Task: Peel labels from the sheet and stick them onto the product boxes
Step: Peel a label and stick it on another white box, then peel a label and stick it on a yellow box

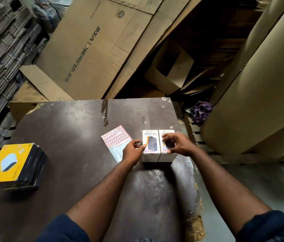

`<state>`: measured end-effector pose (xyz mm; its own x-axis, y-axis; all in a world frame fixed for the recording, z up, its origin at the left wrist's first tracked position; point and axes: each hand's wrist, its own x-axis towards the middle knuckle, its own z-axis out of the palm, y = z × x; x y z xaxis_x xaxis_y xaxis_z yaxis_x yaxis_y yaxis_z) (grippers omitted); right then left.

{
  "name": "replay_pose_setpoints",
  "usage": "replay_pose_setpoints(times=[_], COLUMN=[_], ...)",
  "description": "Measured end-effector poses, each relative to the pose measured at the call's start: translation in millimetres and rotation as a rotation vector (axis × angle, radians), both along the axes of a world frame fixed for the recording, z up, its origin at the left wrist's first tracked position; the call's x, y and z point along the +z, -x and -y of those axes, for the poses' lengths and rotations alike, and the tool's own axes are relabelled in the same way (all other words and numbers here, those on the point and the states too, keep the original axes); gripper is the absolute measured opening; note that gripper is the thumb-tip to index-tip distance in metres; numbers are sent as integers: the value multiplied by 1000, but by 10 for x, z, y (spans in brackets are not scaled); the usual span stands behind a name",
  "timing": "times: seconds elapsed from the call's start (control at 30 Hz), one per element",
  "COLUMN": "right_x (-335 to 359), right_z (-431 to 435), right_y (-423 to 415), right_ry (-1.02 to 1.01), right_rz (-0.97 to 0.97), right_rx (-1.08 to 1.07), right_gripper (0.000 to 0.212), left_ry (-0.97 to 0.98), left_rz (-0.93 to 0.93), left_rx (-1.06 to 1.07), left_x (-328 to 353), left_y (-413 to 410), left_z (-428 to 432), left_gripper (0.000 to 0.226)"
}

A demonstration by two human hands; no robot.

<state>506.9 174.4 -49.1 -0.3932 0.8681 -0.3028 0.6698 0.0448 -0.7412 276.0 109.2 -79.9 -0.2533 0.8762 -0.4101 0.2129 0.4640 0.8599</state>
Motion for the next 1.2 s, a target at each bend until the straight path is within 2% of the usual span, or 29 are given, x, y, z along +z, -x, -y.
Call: replay_pose_setpoints(times=[0.17,0.33,0.5,0.57,0.63,0.77,1.07,1.2], right_x=[-48,9,85,158,218,331,354,334], right_z=[50,91,109,124,167,347,949,1166], right_y=[42,103,218,371,599,1263,3022,3743], right_ry=[44,27,-114,-208,-270,-352,-218,-134], right_rz=[-128,-77,123,296,370,256,84,31], right_rx=[-112,-135,-101,-83,-141,-184,105,173], right_gripper=[53,45,26,25,26,24,16,23], left_ry=[-1,16,15,1,-21,-67,-159,-244], left_rz=[-21,0,4,2,32,57,113,-43], left_rx=[-4,11,60,77,97,96,237,324], left_x=[47,101,141,153,168,279,494,581], left_y=[261,624,1020,1193,1354,1657,2439,2947], left_z=[217,512,753,832,888,985,1095,1172], left_gripper=[38,33,24,22,19,24,8,15])
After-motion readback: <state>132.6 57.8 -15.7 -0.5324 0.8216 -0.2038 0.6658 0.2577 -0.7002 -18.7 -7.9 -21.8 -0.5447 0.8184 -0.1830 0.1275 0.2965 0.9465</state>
